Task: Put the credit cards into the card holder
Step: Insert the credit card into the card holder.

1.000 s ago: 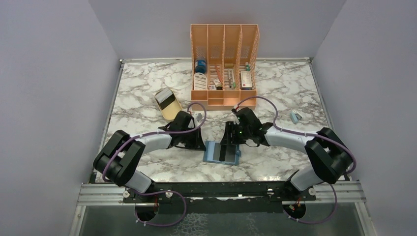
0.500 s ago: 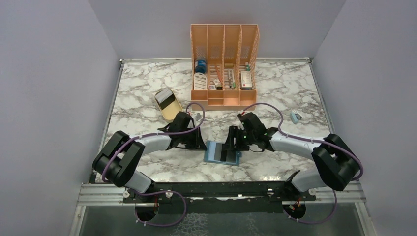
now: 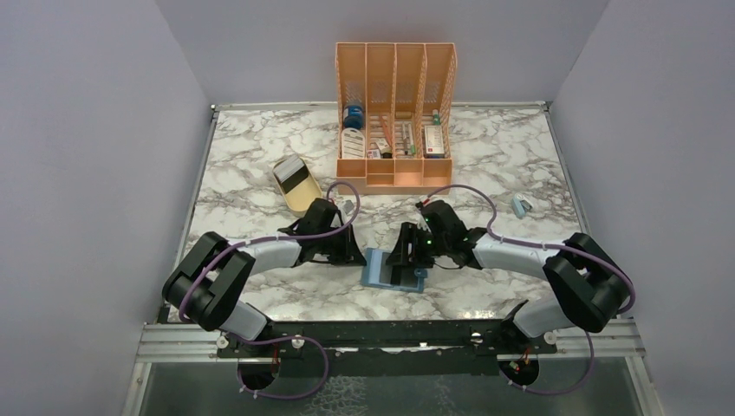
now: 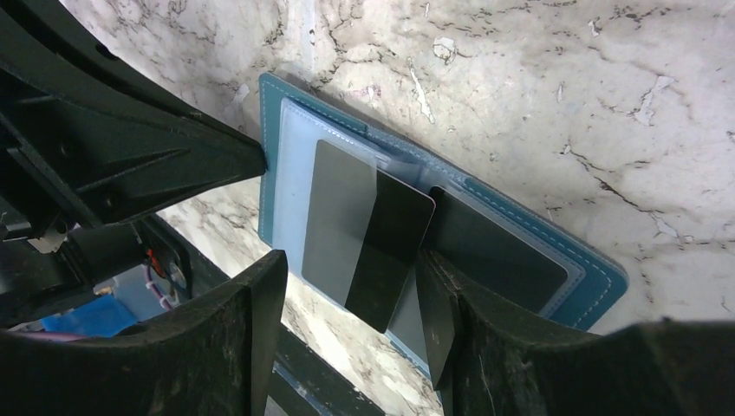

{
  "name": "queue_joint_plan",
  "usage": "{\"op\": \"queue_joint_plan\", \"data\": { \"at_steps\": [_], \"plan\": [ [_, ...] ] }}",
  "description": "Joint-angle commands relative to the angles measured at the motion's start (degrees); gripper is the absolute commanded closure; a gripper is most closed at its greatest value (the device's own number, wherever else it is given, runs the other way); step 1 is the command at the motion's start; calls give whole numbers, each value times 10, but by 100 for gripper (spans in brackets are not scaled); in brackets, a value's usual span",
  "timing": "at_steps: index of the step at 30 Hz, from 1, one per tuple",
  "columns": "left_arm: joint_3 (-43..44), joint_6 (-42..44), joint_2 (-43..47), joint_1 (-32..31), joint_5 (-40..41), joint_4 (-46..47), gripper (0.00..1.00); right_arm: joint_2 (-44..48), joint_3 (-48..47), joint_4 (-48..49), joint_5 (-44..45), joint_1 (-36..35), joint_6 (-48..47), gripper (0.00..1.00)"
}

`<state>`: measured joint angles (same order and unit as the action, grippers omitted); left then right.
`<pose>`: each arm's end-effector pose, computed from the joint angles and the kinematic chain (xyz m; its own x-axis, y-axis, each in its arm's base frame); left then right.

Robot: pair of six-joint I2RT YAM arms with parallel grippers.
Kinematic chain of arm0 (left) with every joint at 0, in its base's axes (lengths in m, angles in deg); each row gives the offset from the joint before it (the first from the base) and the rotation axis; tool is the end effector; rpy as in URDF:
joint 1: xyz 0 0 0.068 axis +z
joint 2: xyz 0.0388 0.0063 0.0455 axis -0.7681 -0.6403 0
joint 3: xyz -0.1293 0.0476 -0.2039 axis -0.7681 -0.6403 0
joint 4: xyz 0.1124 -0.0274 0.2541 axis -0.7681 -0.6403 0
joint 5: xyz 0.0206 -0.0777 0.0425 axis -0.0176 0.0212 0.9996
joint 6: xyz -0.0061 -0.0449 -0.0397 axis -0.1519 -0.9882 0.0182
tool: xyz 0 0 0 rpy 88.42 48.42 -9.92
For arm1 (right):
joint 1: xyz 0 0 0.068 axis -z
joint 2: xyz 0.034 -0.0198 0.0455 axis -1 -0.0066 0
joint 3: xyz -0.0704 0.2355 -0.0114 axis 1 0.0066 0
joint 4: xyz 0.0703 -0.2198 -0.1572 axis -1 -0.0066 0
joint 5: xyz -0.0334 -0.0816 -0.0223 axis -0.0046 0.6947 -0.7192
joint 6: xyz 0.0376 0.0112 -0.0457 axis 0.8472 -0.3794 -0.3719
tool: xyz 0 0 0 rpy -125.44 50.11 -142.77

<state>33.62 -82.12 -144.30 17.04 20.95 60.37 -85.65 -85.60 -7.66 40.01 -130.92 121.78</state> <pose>0.2211 -0.1692 0.0866 -0.9625 -0.0761 -0.2605 0.1335 0.7027 -0.6988 0.2038 0.1969 0.0991 -0.9672 0.0977 -0.2344 -0.0716 0.7808 0.6207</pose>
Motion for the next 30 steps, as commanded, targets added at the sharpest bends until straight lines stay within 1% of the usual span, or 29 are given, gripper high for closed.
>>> {"op": "queue_joint_plan", "data": {
  "at_steps": [1, 10, 16, 21, 23, 25, 27, 30],
  "plan": [
    [-7, -20, 11, -7, -13, 31, 94, -11, 16, 35, -23, -5, 26, 44],
    [-16, -43, 10, -17, -8, 55, 95, -11, 31, 84, -54, -5, 42, 44],
    [-18, -58, 19, -24, 0, 57, 95, -8, 38, 91, -62, -5, 48, 44],
    [-23, -71, 24, -30, 15, 58, 95, 0, 47, 98, -62, -5, 49, 50],
    [-26, -76, 30, -31, 25, 58, 93, 0, 42, 79, -49, -5, 39, 51],
    [-28, -77, 47, -31, 44, 50, 87, 2, 35, 53, -34, -5, 26, 53],
    [-14, -58, 71, -31, 74, 14, 81, 12, 32, 31, -20, -5, 10, 56],
    [37, -1, 102, -30, 135, -76, 74, 32, 31, 11, -11, -5, -4, 59]
  ]
}}
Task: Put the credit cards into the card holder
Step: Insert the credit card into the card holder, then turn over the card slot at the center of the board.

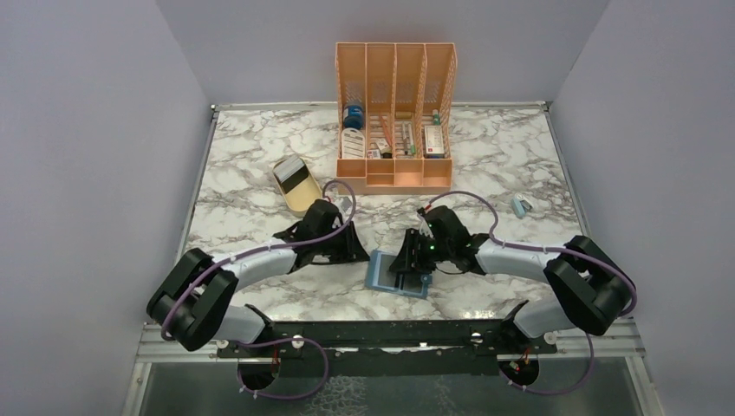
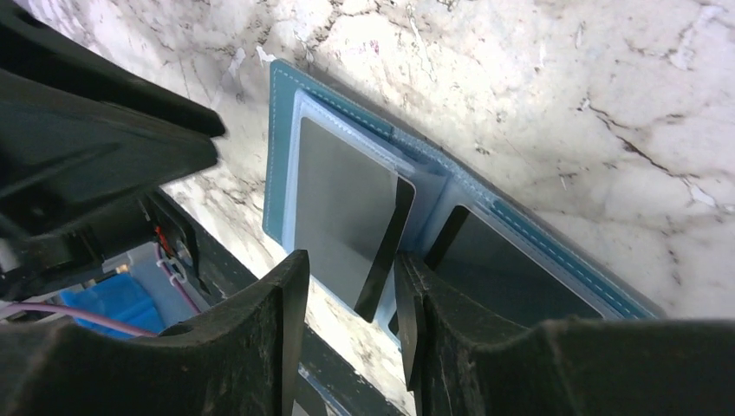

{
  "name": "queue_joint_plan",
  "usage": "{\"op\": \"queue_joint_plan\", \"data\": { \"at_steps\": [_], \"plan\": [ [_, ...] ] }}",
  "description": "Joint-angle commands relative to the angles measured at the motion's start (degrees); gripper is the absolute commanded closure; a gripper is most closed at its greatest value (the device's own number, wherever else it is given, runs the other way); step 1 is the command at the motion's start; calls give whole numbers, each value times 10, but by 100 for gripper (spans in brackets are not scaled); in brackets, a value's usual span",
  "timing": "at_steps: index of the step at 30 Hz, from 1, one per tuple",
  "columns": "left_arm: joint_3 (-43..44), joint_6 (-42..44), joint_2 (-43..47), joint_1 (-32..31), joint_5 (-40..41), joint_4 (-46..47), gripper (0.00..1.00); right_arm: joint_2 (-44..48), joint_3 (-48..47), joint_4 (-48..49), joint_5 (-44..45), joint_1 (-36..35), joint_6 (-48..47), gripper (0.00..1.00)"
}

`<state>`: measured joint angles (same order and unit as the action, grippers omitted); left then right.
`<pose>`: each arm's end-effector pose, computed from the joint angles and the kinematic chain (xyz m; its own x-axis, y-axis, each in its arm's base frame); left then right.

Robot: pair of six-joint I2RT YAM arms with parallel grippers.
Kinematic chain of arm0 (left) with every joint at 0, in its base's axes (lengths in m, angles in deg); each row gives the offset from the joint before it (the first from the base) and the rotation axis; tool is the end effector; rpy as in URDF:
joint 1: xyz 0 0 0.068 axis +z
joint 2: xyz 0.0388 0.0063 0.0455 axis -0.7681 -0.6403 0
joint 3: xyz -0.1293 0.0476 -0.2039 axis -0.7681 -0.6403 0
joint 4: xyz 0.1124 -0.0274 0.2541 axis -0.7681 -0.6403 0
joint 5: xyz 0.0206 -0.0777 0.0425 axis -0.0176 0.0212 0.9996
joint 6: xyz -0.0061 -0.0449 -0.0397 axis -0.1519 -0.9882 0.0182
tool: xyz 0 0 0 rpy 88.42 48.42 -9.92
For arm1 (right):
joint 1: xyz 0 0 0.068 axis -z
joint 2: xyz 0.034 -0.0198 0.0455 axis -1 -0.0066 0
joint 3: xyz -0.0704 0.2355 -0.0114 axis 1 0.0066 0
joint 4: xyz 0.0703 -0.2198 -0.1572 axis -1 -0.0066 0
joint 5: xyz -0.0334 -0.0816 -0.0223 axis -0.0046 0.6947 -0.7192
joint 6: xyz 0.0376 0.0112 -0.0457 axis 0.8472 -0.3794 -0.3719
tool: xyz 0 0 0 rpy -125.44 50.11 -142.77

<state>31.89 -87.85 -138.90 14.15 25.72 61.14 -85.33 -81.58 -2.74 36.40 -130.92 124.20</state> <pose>0.2113 -0.1753 0.1019 -0.9467 -0.1512 -0.2843 0.1022 0.6962 -0.7105 0.1941 0.1919 0.0873 -0.9772 0.1021 -0.1861 -0.0500 0.7413 0.6693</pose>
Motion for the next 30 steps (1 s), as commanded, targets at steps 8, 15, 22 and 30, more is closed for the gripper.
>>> {"op": "queue_joint_plan", "data": {
  "at_steps": [8, 15, 22, 30],
  "plan": [
    [201, 248, 67, 42, 233, -256, 64, 66, -11, -74, 29, -5, -41, 58],
    [287, 423, 26, 133, 341, -297, 62, 70, 1, -54, 15, -5, -34, 60],
    [327, 579, -52, 175, 377, -240, 55, 35, -12, -38, 3, -6, -37, 65],
    [431, 648, -170, 212, 380, -243, 54, 28, -15, -23, -17, -5, -37, 71]
  ]
}}
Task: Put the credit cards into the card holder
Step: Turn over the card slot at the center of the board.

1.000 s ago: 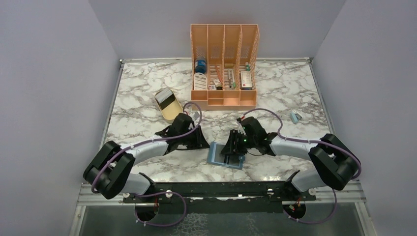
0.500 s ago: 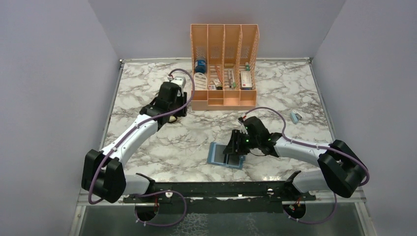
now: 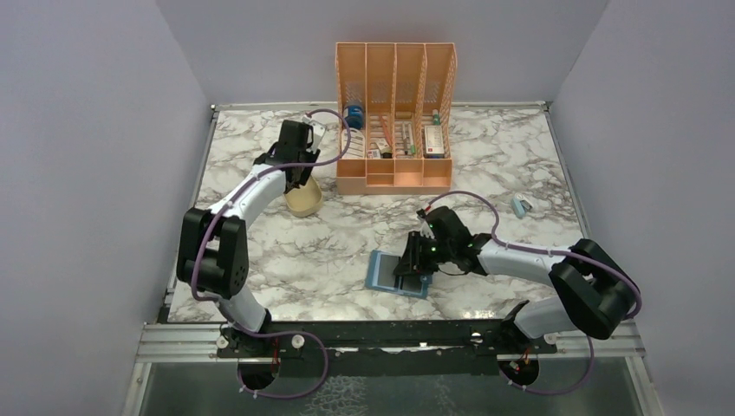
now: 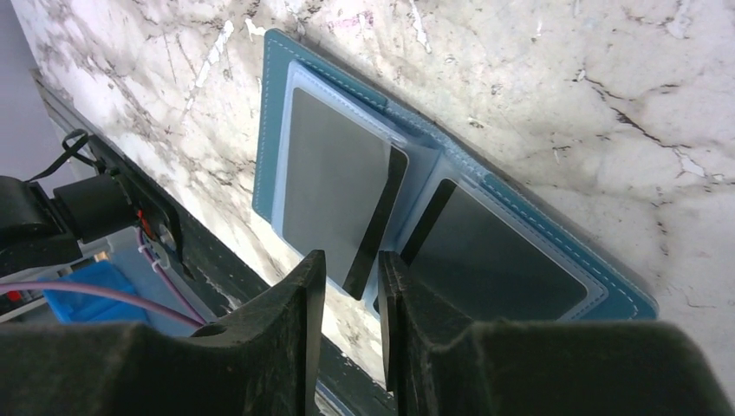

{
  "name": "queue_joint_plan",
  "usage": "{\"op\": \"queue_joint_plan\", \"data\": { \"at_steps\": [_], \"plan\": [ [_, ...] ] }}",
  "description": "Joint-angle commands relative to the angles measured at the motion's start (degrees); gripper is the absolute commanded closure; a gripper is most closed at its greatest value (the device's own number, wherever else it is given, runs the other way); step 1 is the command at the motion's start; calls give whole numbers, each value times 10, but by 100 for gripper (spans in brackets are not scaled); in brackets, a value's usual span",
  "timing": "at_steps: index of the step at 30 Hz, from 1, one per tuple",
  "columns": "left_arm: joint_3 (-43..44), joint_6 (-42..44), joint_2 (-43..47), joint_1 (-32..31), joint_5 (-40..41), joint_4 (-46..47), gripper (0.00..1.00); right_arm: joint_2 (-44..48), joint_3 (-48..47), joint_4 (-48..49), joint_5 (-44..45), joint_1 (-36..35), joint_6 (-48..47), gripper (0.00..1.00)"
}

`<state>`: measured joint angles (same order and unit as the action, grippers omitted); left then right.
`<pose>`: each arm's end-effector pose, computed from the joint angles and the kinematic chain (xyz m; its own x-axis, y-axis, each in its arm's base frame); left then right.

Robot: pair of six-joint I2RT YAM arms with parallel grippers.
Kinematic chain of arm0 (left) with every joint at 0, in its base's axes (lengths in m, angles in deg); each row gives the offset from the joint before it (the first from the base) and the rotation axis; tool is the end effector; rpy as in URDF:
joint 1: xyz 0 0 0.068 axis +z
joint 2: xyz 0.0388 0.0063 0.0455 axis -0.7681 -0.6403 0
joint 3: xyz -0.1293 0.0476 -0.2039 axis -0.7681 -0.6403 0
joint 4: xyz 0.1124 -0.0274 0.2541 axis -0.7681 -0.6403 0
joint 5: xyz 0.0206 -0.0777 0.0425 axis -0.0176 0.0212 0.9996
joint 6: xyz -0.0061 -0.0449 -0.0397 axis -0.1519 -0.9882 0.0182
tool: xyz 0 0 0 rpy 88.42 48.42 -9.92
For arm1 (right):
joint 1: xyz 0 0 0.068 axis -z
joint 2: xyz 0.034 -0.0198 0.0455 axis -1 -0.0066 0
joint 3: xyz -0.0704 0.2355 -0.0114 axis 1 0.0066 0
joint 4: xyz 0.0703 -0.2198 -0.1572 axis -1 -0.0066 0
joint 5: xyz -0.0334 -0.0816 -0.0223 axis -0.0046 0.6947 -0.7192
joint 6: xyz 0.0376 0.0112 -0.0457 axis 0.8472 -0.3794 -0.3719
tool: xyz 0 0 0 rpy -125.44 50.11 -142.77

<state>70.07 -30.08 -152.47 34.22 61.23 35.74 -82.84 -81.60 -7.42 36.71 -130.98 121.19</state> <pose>0.3667 -0.0949 0.2076 -0.6485 0.3670 -0.6669 0.2391 0.9300 0.2794 0.1894 0.1879 0.0923 -0.9785 0.0594 -0.1977 -0.0829 0.7642 0.6397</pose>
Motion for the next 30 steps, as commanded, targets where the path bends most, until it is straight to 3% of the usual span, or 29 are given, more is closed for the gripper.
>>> {"op": "queue_joint_plan", "data": {
  "at_steps": [1, 8, 14, 20, 26, 30],
  "plan": [
    [58, 82, -42, 13, 25, 10, 54, 6, -15, 22, -19, -5, -9, 73],
    [103, 115, -114, 24, 21, 4, 53, 35, -15, -9, -10, -5, -21, 75],
    [124, 129, -142, 24, 39, -1, 52, 54, -11, -25, -2, -5, -22, 65],
    [126, 131, -148, 24, 44, -2, 52, 65, -10, -30, 2, -5, -21, 64],
    [123, 95, -121, 24, 6, -12, 52, 71, -17, -35, 7, -5, -11, 63],
    [131, 23, -85, 24, -49, -49, 53, 69, -25, -39, 13, -5, 10, 61]
  ]
}}
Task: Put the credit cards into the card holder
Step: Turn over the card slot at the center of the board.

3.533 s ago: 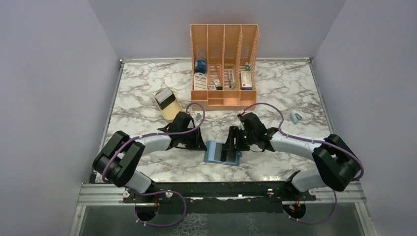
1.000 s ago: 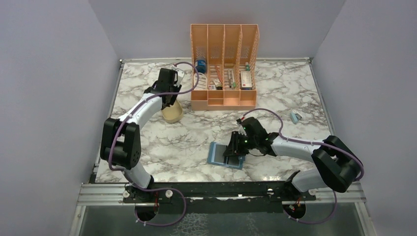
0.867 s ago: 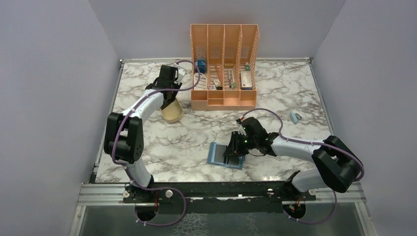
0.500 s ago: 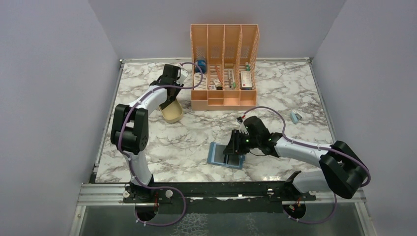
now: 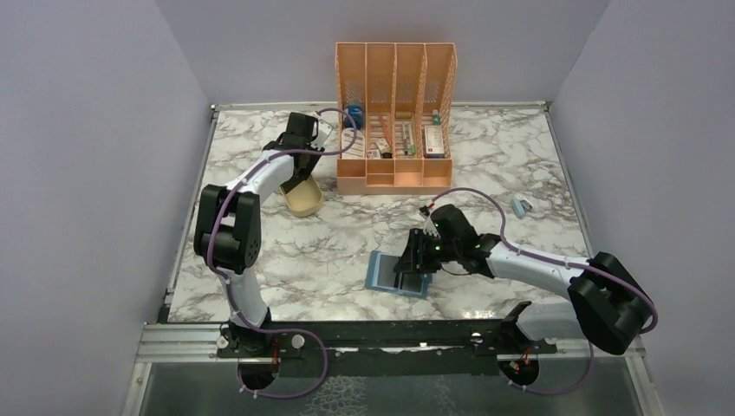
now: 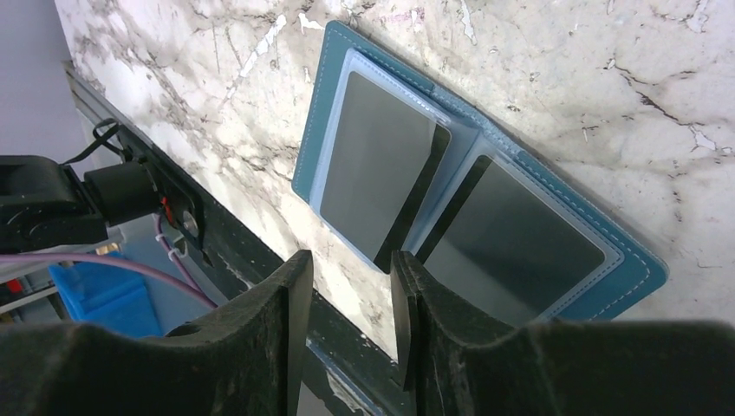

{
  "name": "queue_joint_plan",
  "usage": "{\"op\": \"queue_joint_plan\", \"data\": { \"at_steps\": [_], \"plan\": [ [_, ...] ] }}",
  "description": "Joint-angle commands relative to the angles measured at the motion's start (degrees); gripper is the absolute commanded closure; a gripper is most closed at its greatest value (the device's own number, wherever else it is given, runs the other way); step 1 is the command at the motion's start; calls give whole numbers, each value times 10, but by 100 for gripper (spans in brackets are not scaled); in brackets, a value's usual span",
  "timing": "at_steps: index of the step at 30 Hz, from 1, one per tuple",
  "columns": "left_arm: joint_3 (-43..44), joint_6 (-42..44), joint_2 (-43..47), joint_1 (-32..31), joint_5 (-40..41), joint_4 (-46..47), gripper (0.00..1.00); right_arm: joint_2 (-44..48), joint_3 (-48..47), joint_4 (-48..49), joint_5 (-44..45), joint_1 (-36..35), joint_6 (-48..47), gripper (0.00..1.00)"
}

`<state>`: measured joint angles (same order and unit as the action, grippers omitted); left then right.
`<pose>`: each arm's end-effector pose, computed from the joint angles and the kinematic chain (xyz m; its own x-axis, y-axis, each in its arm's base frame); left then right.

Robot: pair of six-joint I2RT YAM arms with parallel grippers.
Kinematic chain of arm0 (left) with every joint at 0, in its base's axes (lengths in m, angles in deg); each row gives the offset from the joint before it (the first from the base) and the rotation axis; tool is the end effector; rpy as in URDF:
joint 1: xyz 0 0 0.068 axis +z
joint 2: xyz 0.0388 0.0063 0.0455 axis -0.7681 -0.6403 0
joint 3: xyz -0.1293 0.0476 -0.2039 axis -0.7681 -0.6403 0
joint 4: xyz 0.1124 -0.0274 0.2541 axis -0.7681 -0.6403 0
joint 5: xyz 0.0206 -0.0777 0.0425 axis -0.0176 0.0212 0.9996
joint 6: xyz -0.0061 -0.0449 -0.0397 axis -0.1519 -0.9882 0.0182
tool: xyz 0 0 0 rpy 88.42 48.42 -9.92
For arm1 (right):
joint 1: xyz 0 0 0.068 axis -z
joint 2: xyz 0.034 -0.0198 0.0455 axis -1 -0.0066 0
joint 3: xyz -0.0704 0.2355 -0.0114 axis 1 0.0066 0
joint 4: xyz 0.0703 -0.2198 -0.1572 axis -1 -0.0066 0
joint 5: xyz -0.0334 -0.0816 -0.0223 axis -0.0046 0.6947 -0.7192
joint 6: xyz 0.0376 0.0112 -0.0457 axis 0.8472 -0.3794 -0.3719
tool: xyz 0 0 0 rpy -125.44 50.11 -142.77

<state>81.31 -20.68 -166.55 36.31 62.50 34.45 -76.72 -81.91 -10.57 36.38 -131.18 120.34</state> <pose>0.4163 -0.0919 0.1791 -0.6651 0.5013 -0.5534 0.3229 0.8613 0.3922 0.1865 0.1869 0.1162 -0.9685 0.0505 -0.2440 -0.1287 0.7373 0.6632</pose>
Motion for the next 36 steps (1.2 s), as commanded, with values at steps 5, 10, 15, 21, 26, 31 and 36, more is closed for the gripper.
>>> {"op": "queue_joint_plan", "data": {
  "at_steps": [5, 10, 15, 21, 26, 31, 36],
  "plan": [
    [-18, -179, 138, 3, -205, -47, 53, -12, -32, -7, 30, -5, 22, 64],
    [-112, -329, 206, 2, -395, -1, 55, -46, -36, 3, 33, -10, 27, 65],
    [-274, -480, 286, -36, -462, 119, 57, -67, -31, 13, 49, -25, 32, 68],
    [-423, -622, 347, -124, -450, 245, 57, -98, -19, 32, 69, -30, 19, 76],
    [-507, -720, 354, -173, -444, 361, 54, -117, -2, 50, 76, -31, 4, 84],
    [-512, -733, 324, -211, -435, 393, 53, -113, 7, 61, 73, -30, 4, 86],
    [-504, -736, 293, -231, -417, 401, 53, -112, 11, 65, 72, -31, 4, 86]
  ]
}}
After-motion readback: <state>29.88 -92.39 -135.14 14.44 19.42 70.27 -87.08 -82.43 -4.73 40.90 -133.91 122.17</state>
